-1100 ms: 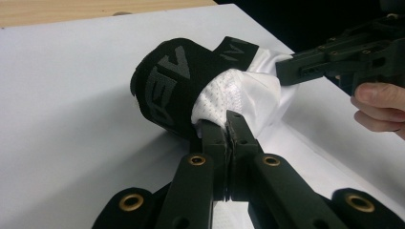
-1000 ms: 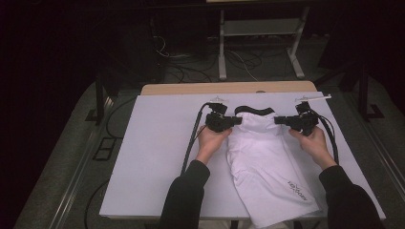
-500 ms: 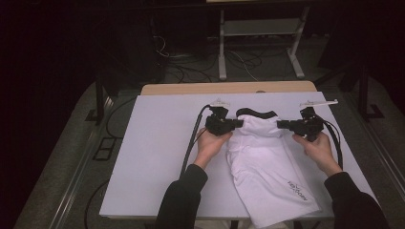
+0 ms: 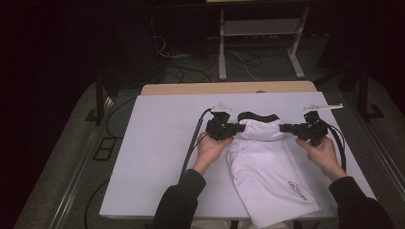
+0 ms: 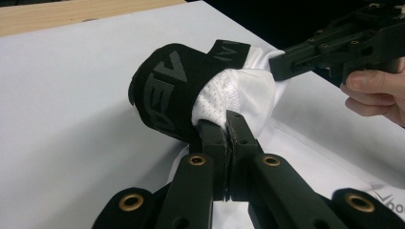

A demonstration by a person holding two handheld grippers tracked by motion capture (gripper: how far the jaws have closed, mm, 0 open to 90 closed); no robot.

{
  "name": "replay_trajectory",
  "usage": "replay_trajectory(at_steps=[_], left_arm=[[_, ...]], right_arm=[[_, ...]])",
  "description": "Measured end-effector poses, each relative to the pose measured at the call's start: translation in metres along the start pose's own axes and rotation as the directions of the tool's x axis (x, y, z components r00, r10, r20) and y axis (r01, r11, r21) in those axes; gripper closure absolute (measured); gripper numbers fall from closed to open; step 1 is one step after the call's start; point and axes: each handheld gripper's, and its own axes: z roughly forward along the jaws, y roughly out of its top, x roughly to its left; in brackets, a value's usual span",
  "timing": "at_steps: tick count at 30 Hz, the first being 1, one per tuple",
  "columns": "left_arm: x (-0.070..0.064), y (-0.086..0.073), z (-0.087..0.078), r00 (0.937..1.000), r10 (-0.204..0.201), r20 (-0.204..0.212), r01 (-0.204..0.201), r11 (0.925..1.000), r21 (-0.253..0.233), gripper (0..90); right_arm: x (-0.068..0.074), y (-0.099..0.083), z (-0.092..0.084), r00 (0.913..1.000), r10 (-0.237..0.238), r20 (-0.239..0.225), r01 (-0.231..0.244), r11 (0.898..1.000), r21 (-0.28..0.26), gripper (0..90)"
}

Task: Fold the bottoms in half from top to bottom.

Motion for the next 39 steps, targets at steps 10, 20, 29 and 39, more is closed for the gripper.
replay_trajectory(at_steps=[10,20,29,39], left_arm=[[-0.009,-0.011,-0.005,0.9996,0.005,0.030,-0.005,1.0000,-0.001,87.9],[-0.019,-0.016,-0.015,0.9953,0.022,0.095,-0.021,0.9998,-0.002,87.9],[-0.029,-0.023,-0.020,0.9909,0.048,0.126,-0.048,0.9988,0.001,87.9],[-0.037,-0.032,-0.024,0.9851,0.075,0.155,-0.076,0.9971,-0.003,87.9]], right_arm=[[0.005,-0.008,-0.005,0.9999,-0.009,-0.006,0.009,1.000,0.010,87.8],[0.005,-0.016,-0.017,0.9964,0.002,-0.085,-0.001,1.000,0.012,87.9],[0.001,-0.023,-0.025,0.9886,0.008,-0.150,-0.004,1.000,0.023,87.8],[0.000,-0.028,-0.031,0.9804,-0.008,-0.197,0.015,0.999,0.030,87.8]])
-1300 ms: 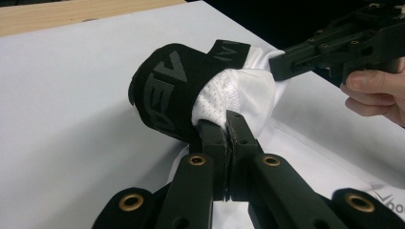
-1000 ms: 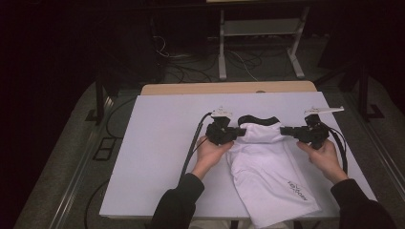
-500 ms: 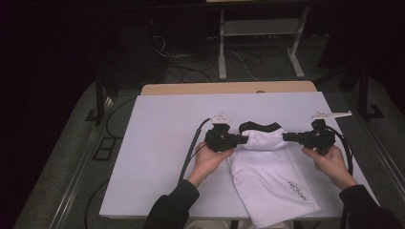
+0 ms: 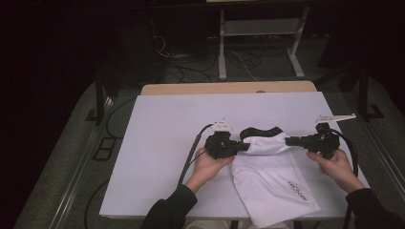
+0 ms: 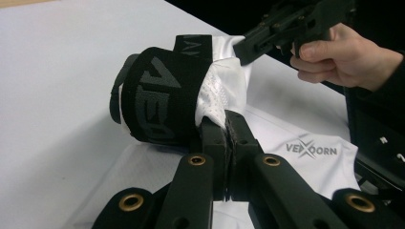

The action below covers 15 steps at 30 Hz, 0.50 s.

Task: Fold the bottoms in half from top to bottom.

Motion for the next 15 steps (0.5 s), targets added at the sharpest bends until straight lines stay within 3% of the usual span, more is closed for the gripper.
replay_trajectory(at_steps=[7,15], left_arm=[[-0.003,-0.005,-0.004,0.9995,0.024,0.020,-0.024,0.9997,0.004,87.8],[-0.011,-0.013,-0.007,0.9977,0.024,0.063,-0.025,0.9997,0.004,87.8]], right_arm=[[0.003,-0.005,-0.005,0.9989,-0.015,-0.044,0.016,1.000,0.009,87.8],[0.009,-0.010,-0.010,0.9975,-0.027,-0.065,0.028,0.999,0.020,87.8]])
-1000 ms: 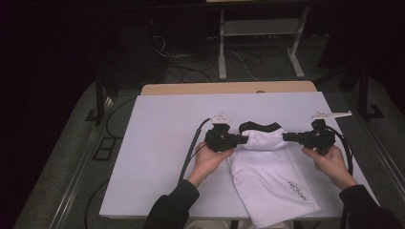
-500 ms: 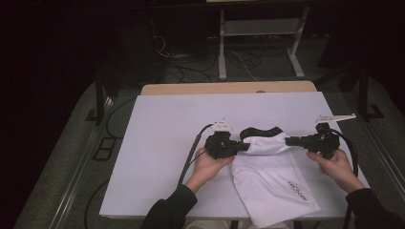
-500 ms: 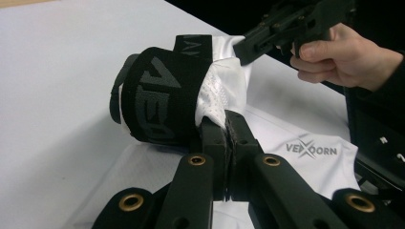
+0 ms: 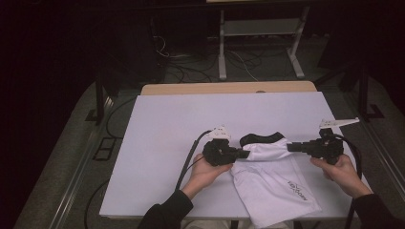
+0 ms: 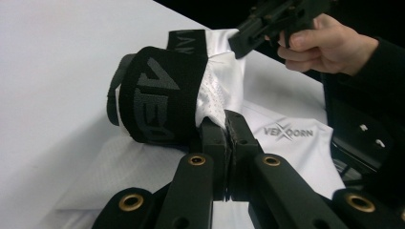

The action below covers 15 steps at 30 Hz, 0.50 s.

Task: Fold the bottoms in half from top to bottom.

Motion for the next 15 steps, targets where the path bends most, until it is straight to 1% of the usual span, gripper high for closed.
replay_trajectory(at_steps=[4,8,15], left_arm=[[-0.005,-0.003,0.000,0.9998,0.009,0.019,-0.010,0.9999,0.011,87.8],[-0.007,-0.007,0.001,0.9994,0.006,0.033,-0.007,0.9998,0.018,87.8],[-0.009,-0.011,0.002,0.9990,0.011,0.043,-0.012,0.9994,0.032,87.8]], right_arm=[[0.002,-0.003,-0.001,1.0000,-0.003,-0.005,0.003,1.000,0.011,87.8],[0.002,-0.007,-0.001,0.9998,0.003,-0.018,-0.002,1.000,0.029,87.8],[0.003,-0.015,-0.002,0.9995,0.013,-0.029,-0.011,0.998,0.059,87.6]])
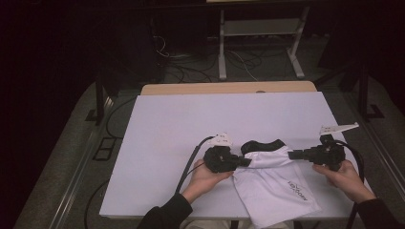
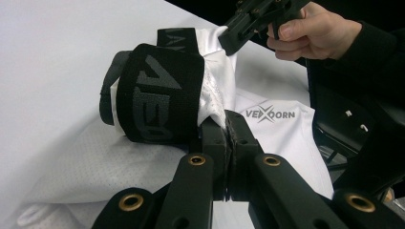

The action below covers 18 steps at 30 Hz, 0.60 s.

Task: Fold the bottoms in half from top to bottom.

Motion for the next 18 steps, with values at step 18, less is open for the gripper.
replay_trajectory(at_steps=[18], left_arm=[[-0.008,-0.011,0.004,0.9996,0.014,0.025,-0.015,0.9984,0.055,87.8]], right_arm=[[0.002,-0.005,0.000,0.9998,0.008,-0.019,-0.008,1.000,0.023,61.2]])
